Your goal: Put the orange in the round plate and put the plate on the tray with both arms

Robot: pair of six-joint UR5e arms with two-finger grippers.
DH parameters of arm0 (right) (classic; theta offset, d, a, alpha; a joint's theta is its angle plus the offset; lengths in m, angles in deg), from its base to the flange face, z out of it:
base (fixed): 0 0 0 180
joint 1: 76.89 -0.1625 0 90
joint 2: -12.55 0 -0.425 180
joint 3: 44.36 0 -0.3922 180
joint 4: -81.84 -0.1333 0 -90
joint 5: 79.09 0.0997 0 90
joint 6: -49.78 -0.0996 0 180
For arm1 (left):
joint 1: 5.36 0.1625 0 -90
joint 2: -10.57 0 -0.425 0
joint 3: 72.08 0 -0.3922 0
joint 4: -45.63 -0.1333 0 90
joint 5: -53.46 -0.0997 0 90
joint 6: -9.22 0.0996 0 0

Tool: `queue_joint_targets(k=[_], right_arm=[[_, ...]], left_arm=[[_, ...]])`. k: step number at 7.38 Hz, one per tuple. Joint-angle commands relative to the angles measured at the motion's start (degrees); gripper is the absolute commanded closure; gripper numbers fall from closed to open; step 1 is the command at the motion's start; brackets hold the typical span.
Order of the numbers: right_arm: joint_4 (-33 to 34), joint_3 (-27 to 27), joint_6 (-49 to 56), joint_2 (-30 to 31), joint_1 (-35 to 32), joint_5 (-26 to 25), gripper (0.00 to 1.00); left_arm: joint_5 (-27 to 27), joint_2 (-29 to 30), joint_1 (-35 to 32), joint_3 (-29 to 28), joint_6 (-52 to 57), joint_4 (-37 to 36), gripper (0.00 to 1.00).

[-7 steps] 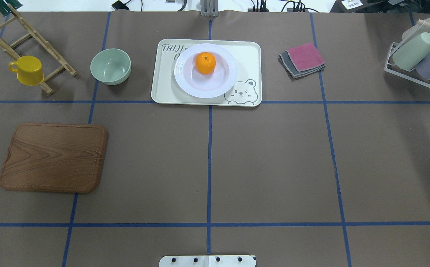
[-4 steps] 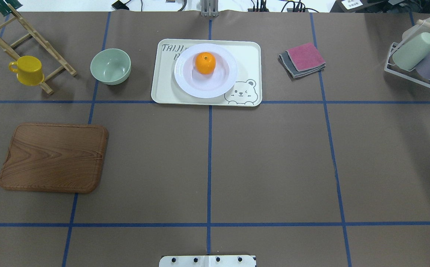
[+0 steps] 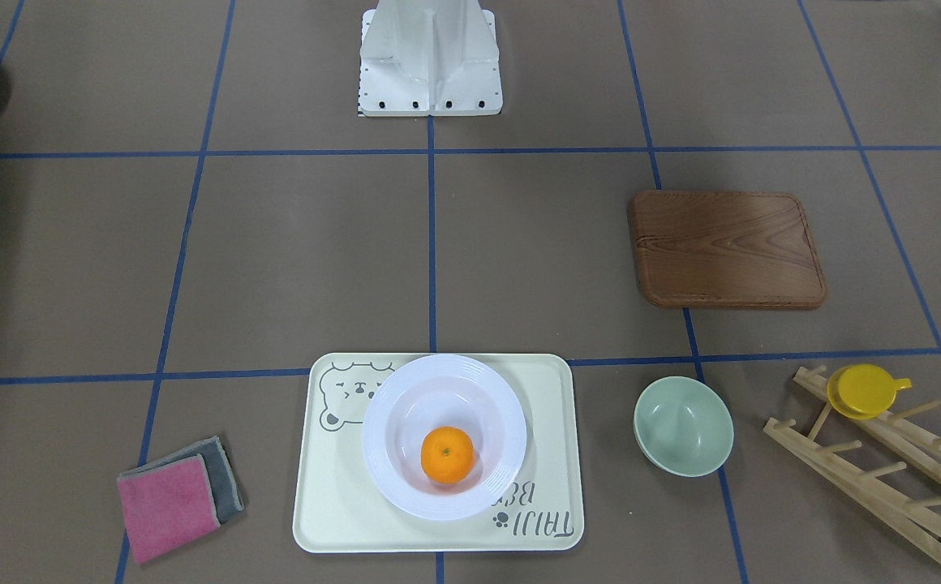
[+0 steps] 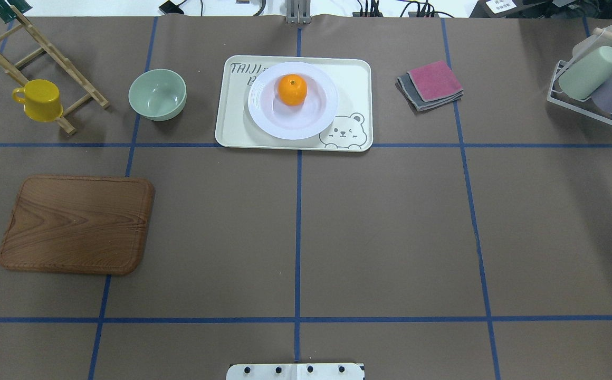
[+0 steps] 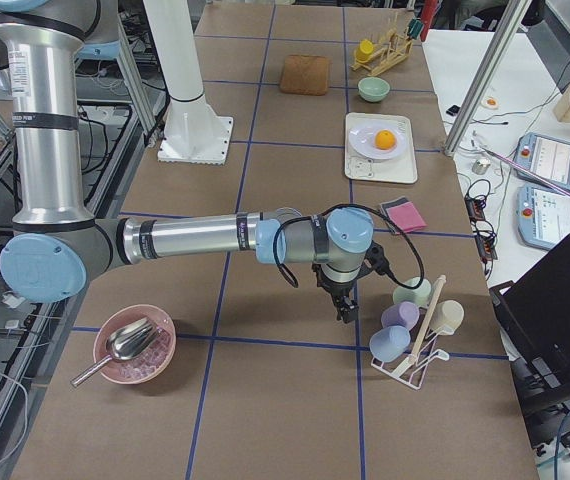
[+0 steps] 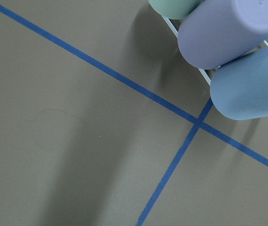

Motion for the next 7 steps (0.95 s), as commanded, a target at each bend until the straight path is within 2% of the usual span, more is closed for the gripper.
queue_joint_targets(k=[1, 3, 4, 6, 7], right_arm=[[0.1, -0.4, -0.4, -0.2, 0.0, 0.0, 0.0], [-0.2, 0.3, -12.6, -0.4, 0.0, 0.9, 0.0], [-0.1, 0.2, -14.5, -0.4, 0.0, 0.8, 0.0], [-0.5, 0.5, -25.6, -0.5, 0.1, 0.9, 0.0], [-0.6, 0.7, -27.1, -0.5, 0.3, 0.9, 0.0]], left_arm=[[-0.1, 0.1, 0.1, 0.0, 0.1, 0.9, 0.0], [-0.2, 0.1, 0.1, -0.1, 0.1, 1.8, 0.0], [-0.2, 0.1, 0.1, -0.2, 0.1, 2.0, 0.0], [-0.2, 0.1, 0.1, -0.3, 0.1, 2.1, 0.0], [-0.2, 0.1, 0.2, -0.5, 0.1, 2.1, 0.0]])
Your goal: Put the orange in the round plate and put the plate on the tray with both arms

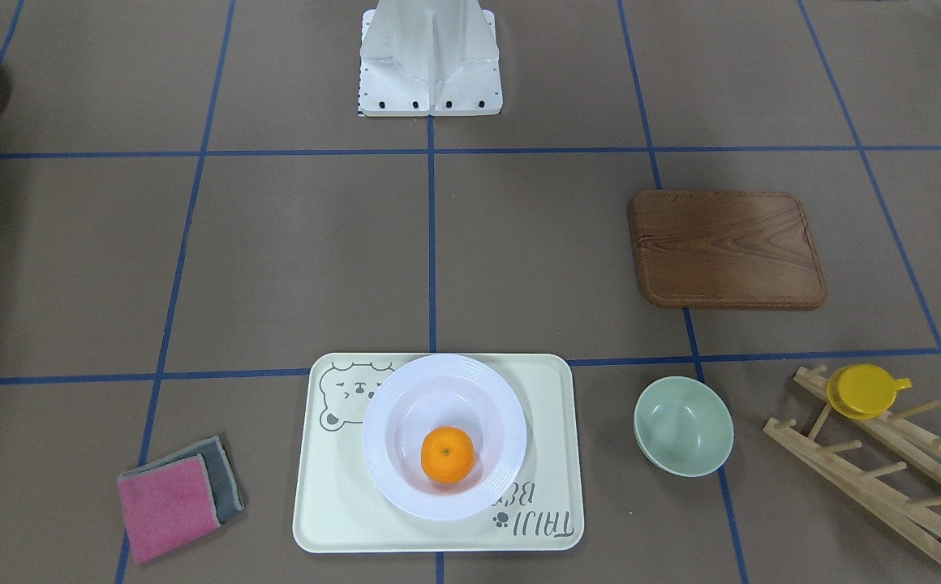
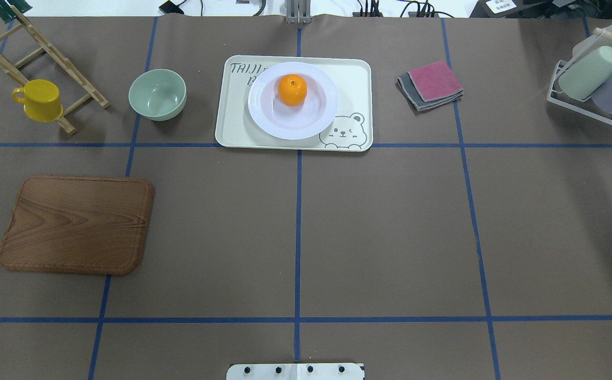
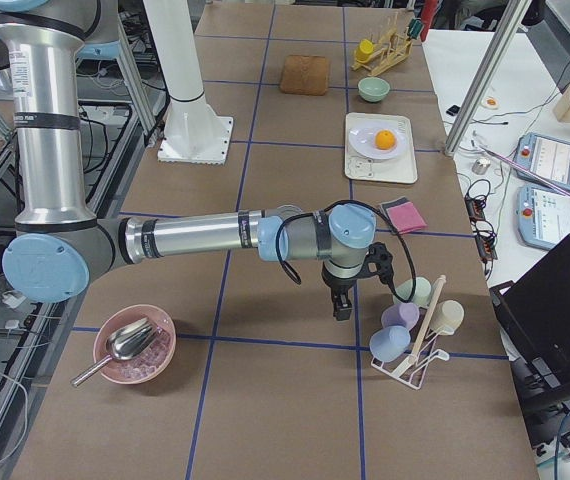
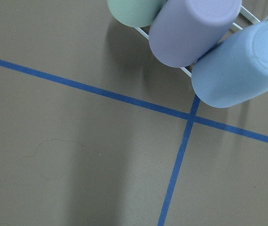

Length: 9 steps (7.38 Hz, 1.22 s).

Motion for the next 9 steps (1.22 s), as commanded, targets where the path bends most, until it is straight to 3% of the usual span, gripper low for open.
queue_joint_targets(k=[1, 5, 7, 9], right_arm=[[-0.2, 0.3, -4.3, 0.0, 0.2, 0.4, 0.0], [-0.2, 0.2, -4.3, 0.0, 0.4, 0.5, 0.0], [-0.2, 0.2, -4.3, 0.0, 0.6, 0.5, 0.0], [-0.2, 0.2, -4.3, 0.0, 0.6, 0.6, 0.0]], left_arm=[[0.0, -0.1, 0.1, 0.0, 0.1, 0.0, 0.0], [-0.4, -2.5, 0.2, -0.7, 0.1, 6.5, 0.0], [-4.5, -3.0, 0.4, -1.0, 0.1, 8.6, 0.0], [-3.4, -2.8, 0.5, -1.6, 0.0, 8.7, 0.0]])
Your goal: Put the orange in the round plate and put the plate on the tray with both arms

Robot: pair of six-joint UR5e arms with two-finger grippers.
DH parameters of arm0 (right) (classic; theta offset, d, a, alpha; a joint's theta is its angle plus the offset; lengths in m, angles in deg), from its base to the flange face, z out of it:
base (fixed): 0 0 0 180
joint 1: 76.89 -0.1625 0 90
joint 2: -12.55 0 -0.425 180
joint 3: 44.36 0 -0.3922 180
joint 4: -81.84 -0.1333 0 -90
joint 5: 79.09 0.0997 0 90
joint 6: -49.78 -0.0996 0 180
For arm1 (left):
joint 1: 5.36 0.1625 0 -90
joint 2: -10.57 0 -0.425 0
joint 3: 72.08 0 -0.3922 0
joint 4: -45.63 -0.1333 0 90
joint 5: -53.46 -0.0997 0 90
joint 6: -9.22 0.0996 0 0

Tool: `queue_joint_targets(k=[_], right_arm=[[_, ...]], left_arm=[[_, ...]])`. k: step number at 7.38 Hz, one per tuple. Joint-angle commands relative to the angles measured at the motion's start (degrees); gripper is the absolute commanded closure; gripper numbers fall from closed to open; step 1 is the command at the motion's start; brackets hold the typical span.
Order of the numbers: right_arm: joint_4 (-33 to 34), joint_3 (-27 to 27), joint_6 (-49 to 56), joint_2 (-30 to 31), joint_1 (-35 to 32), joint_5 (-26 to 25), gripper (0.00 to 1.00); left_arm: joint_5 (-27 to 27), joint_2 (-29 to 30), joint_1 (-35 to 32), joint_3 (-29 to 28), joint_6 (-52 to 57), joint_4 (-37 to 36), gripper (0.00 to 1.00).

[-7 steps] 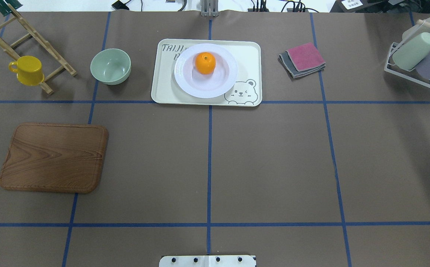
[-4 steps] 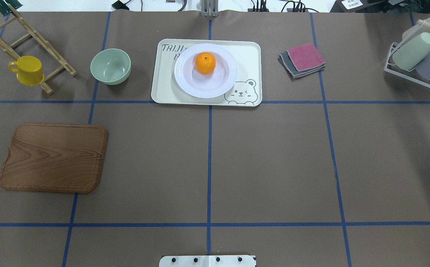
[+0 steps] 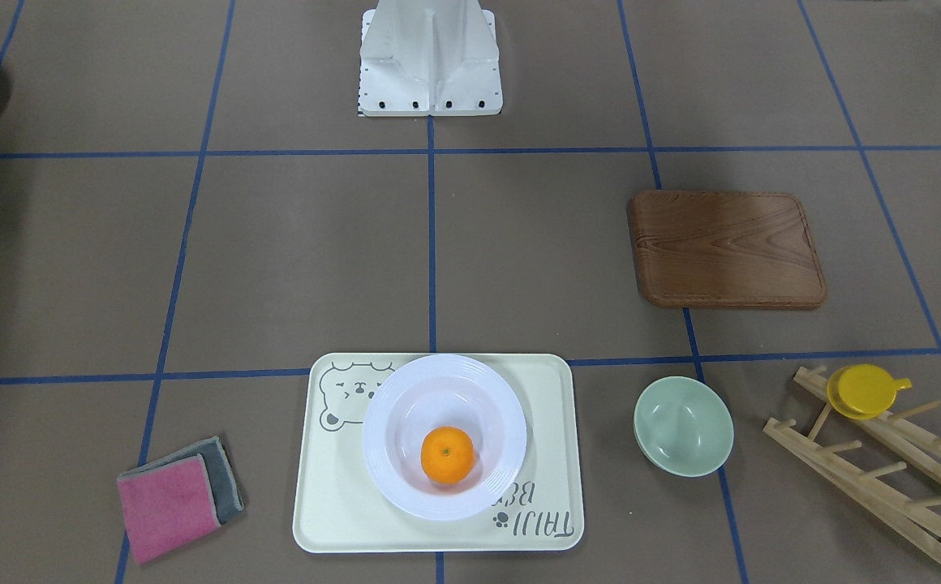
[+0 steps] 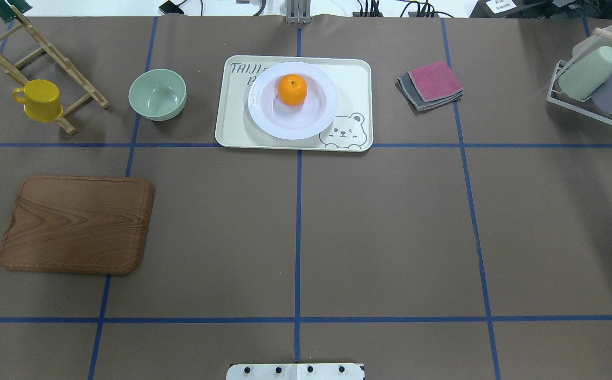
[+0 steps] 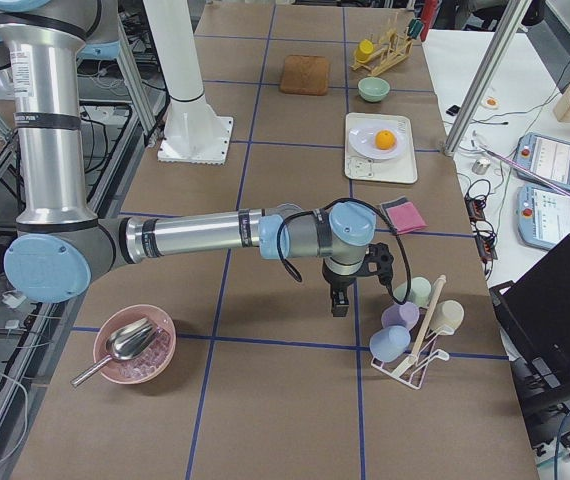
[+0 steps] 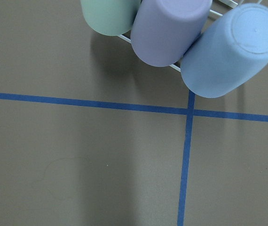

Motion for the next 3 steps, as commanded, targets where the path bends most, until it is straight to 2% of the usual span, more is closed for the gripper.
queue_joint_targets(k=[1, 3], right_arm=[[0.0, 0.1, 0.0, 0.0, 0.0, 0.0, 0.0], [0.0, 0.0, 0.0, 0.0, 0.1, 0.0, 0.0]], left_arm=[[0.4, 0.0, 0.1, -0.4, -0.4, 0.3, 0.0], [1.3, -0.2, 0.1, 0.0, -0.4, -0.2, 0.0]])
